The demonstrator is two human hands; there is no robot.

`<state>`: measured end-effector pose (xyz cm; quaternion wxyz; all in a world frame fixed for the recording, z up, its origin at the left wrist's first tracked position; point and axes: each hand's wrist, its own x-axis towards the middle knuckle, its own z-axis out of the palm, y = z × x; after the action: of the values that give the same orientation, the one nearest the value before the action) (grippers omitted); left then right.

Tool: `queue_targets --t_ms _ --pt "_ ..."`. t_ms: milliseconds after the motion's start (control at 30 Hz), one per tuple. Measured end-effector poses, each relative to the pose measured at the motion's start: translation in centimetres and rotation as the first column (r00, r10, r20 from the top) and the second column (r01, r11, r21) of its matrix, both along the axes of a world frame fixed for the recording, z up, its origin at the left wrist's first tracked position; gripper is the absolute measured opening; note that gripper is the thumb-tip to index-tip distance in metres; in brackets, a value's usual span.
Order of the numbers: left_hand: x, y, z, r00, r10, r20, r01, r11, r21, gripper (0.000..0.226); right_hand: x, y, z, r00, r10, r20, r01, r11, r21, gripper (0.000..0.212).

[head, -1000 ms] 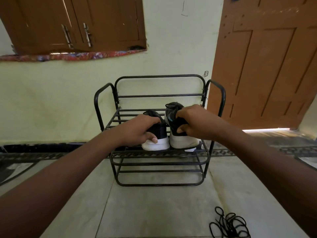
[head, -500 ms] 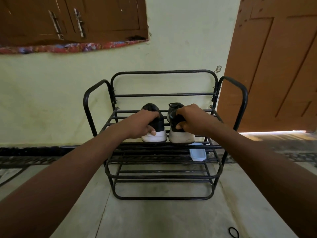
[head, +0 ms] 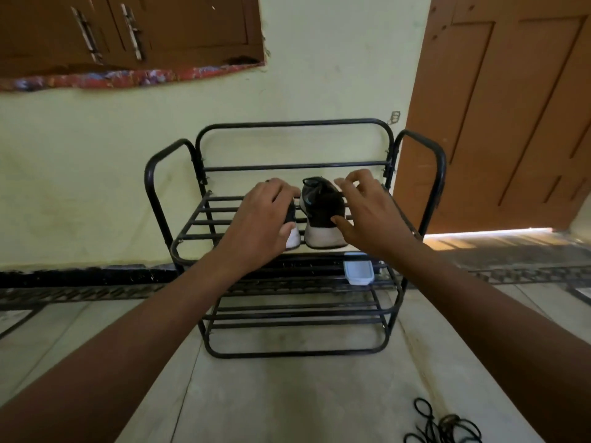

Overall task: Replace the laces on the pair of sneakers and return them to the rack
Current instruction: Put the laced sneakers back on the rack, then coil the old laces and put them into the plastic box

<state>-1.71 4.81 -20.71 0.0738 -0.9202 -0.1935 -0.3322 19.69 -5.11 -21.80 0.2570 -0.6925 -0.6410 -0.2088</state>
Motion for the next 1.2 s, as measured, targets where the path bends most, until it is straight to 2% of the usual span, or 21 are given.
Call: queue_targets --t_ms 67,167,233,300,333,400,467,500,533,600,667,767,900,967,1067,1133,1200 --pt "0.4 -2.1 -1.0 0.996 -0.069 0.051 0.067 0.997 0.032 0.046 -0.2 -1.8 -2.0 0.998 -0.035 -0.06 0.042 0.993 0.111 0.058" --pt "1.0 -4.7 -3.7 0.986 -0.153 0.063 0.155 0.988 -0.021 0.037 0.1 -4.4 -6.0 0.991 -0.006 -0.134 0.032 0.98 0.198 0.041" --pt "1.6 -5.8 -6.4 0.98 -0.2 0.007 0.2 0.976 -0.091 0.031 0.5 -6.0 -8.9 0.977 0.015 -0.211 0.022 0.984 0.174 0.026" --pt "2.4 -6.1 -9.1 0.978 -0.202 -0.056 0.183 0.952 -0.245 0.028 0.8 -6.9 -11.5 0.953 0.011 -0.303 0.018 0.996 0.091 0.014" --pt "3.1 -6.3 -10.7 0.98 -0.187 -0.063 0.152 0.919 -0.364 0.029 1.4 -7.0 -13.1 0.942 -0.008 -0.335 0.023 0.999 0.043 0.011" --pt "4.6 -6.2 -12.8 0.993 -0.112 -0.034 0.069 0.795 -0.603 0.035 2.5 -6.4 -15.2 0.926 -0.076 -0.371 0.06 0.997 -0.055 0.007" --pt "6.9 -5.4 -14.2 1.0 0.008 0.0 -0.006 0.654 -0.757 0.041 3.8 -5.1 -16.7 0.898 -0.157 -0.412 0.112 0.985 -0.13 0.014" --pt "8.2 -4.8 -14.5 0.998 0.069 0.002 -0.04 0.61 -0.791 0.037 4.4 -4.1 -17.2 0.878 -0.19 -0.439 0.133 0.978 -0.158 0.019" --pt "9.7 -3.9 -15.0 0.992 0.124 0.002 -0.071 0.581 -0.811 0.031 5.2 -2.9 -17.9 0.859 -0.222 -0.462 0.161 0.973 -0.168 0.021" --pt "12.2 -2.3 -15.3 0.981 0.193 -0.019 -0.121 0.53 -0.839 0.038 6.6 -0.4 -18.6 0.825 -0.265 -0.498 0.215 0.964 -0.157 0.029" --pt "14.2 -1.0 -15.9 0.976 0.206 -0.066 -0.156 0.455 -0.877 0.045 7.7 1.5 -19.3 0.805 -0.281 -0.523 0.229 0.96 -0.162 0.034" --pt "17.1 0.4 -17.8 0.974 0.189 -0.123 -0.19 0.393 -0.9 0.035 9.2 3.7 -21.3 0.79 -0.32 -0.523 0.252 0.947 -0.199 0.035" --pt "17.9 0.0 -19.7 0.955 0.296 0.001 -0.096 0.313 -0.945 0.021 9.2 4.4 -21.9 0.735 -0.394 -0.552 0.281 0.918 -0.281 0.028" --pt "17.4 -0.4 -20.4 0.936 0.351 0.03 -0.068 0.264 -0.962 0.019 8.6 3.1 -21.1 0.707 -0.379 -0.597 0.267 0.925 -0.27 0.027" --pt "15.1 -2.3 -20.9 0.907 0.399 0.133 0.063 0.183 -0.981 0.017 5.9 -0.9 -19.7 0.643 -0.328 -0.692 0.236 0.945 -0.228 0.024" --pt "13.0 -4.5 -21.6 0.883 0.418 0.212 0.138 0.199 -0.97 0.02 3.5 -3.8 -19.4 0.598 -0.291 -0.746 0.23 0.955 -0.188 0.019" --pt "11.0 -6.6 -22.3 0.846 0.439 0.303 0.202 0.262 -0.944 0.022 1.3 -6.3 -20.0 0.553 -0.269 -0.789 0.22 0.96 -0.174 0.015"
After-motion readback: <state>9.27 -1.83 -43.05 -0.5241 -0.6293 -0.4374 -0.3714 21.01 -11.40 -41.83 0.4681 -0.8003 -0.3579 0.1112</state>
